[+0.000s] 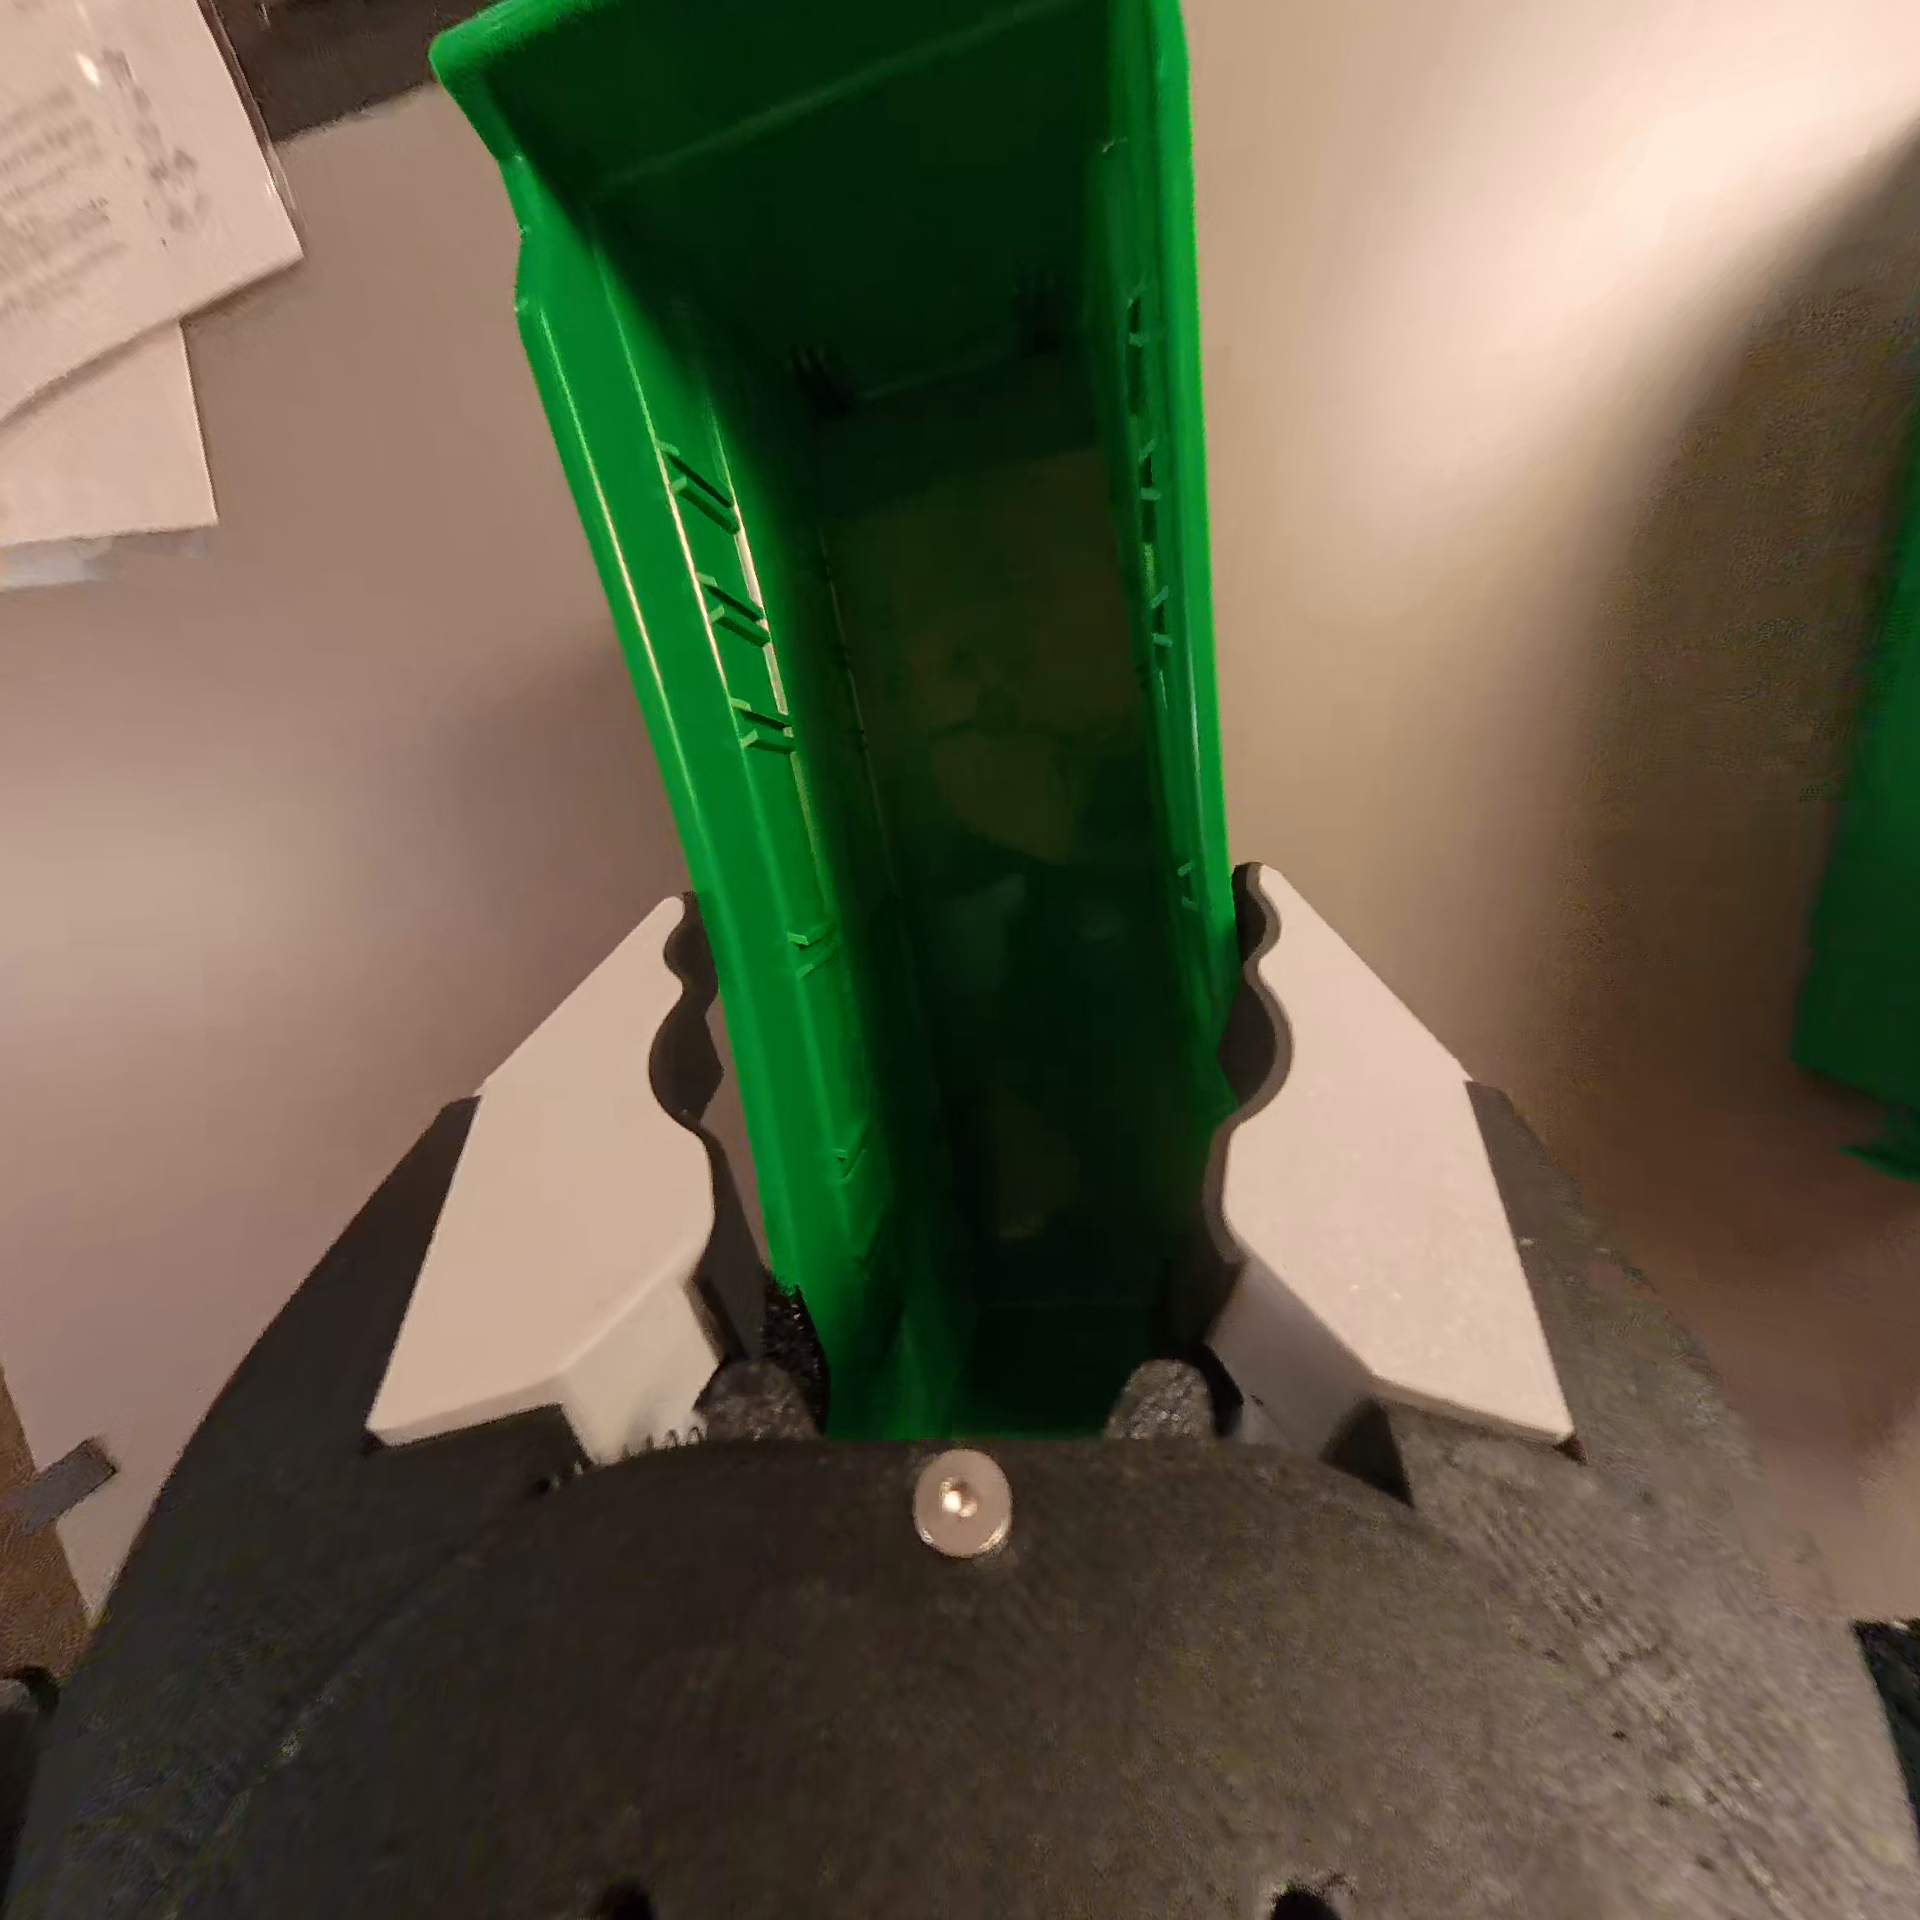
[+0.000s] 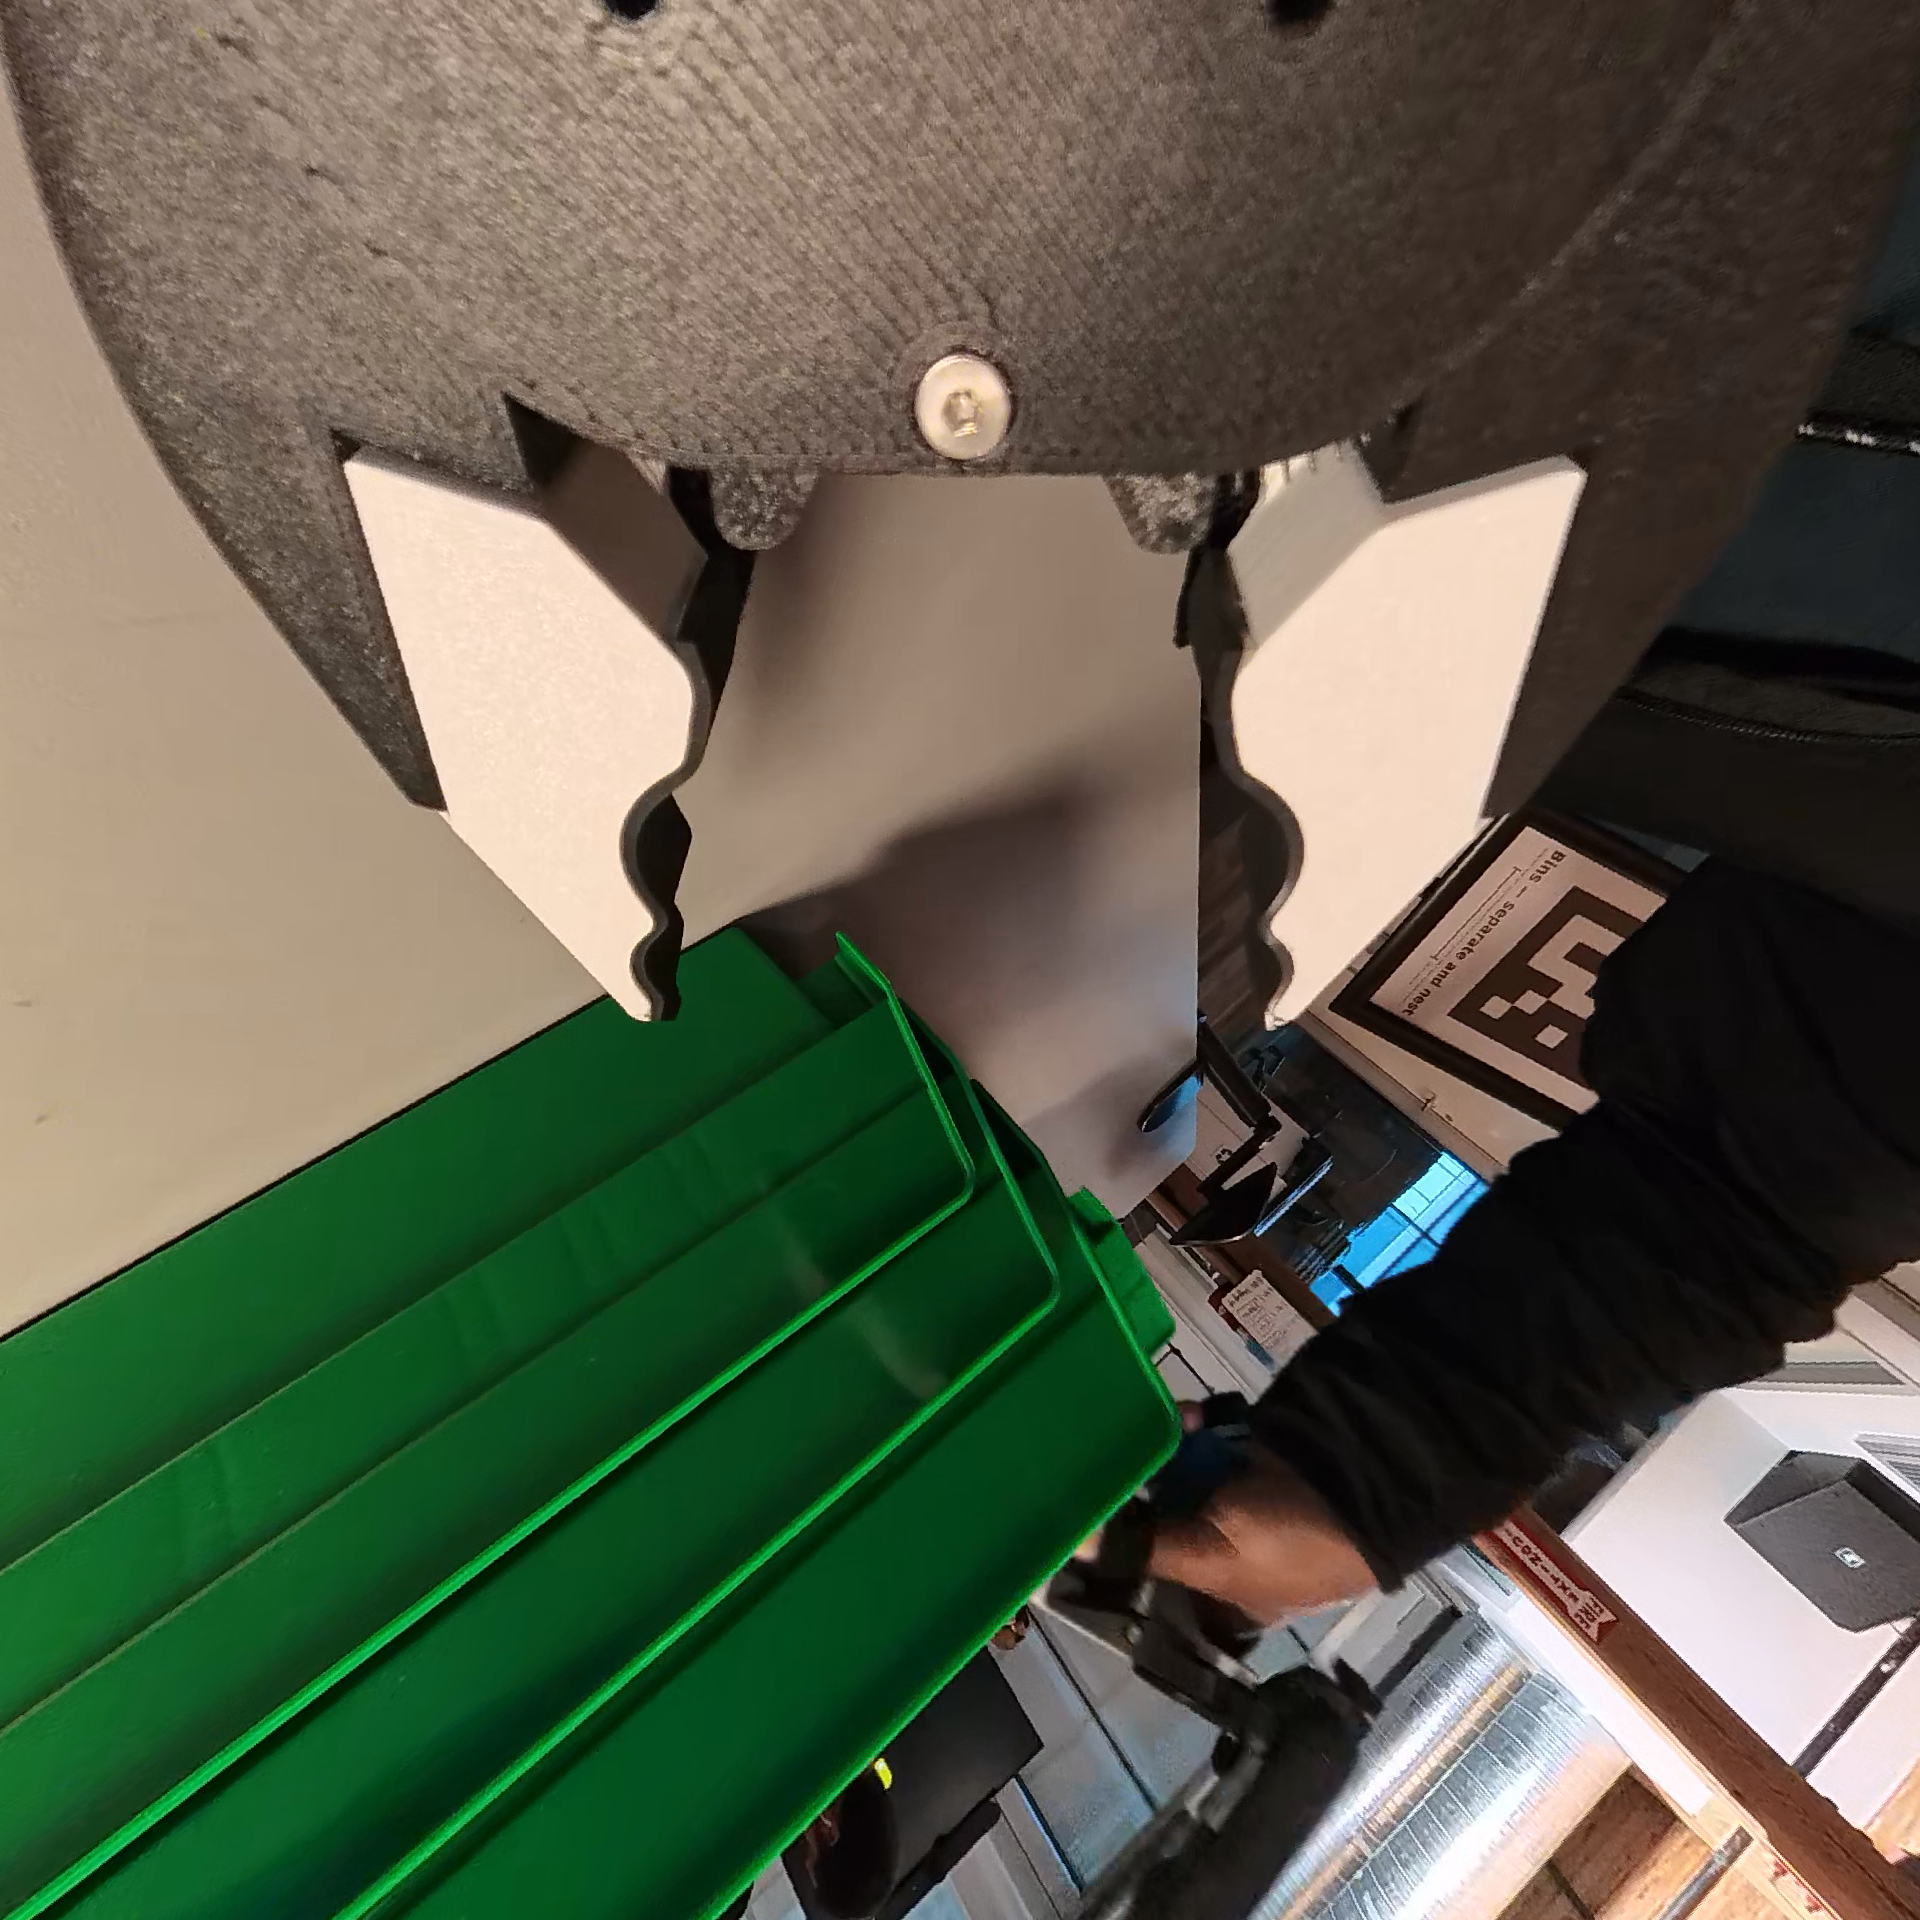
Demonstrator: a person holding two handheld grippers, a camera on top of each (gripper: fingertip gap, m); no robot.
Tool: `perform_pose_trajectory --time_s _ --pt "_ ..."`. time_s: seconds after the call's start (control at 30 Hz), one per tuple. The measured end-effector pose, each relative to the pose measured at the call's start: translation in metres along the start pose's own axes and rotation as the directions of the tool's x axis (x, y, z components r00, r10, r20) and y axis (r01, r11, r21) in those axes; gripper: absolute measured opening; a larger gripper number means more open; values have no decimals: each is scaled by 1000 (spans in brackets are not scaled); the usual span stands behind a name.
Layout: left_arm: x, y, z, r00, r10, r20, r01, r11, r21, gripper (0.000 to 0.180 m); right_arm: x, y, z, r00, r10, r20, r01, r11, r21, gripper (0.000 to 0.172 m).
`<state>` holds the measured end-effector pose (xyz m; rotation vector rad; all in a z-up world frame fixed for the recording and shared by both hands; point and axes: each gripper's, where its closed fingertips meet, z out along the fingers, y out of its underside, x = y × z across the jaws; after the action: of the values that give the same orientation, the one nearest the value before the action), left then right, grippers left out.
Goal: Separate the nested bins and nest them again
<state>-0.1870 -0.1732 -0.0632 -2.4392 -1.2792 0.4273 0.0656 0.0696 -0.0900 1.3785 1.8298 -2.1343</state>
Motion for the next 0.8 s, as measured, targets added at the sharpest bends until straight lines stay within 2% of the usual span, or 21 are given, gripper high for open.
perform_pose_trajectory --time_s 0.03,0.13,0.3,0.43,0.57,0.7,0.8 --pt "7 -8 -13 1000 2 -19 -2 1000 29 97 0 0 0 1000 0 0 0 1000 1 109" --pt "39 -39 -61 995 27 -92 -15 992 127 98 0 0 0 1000 -1 0 1 1000 1 109" --pt "118 -88 -146 962 154 -225 -90 958 274 99 0 0 0 1000 -1 -1 1 1000 0 109" --pt "180 -111 -181 921 248 -299 -142 932 332 99 0 0 0 1000 0 0 0 1000 2 109" --pt "222 -121 -176 897 261 -357 -145 936 320 99 -1 -1 -1 1000 -2 4 2 1000 8 109" --pt "249 -116 -144 888 234 -395 -144 959 244 98 -2 -1 -2 1000 -3 10 2 1000 10 109" --pt "256 -114 -119 904 211 -372 -145 969 199 99 -3 -1 -2 1000 -6 14 6 1000 10 109"
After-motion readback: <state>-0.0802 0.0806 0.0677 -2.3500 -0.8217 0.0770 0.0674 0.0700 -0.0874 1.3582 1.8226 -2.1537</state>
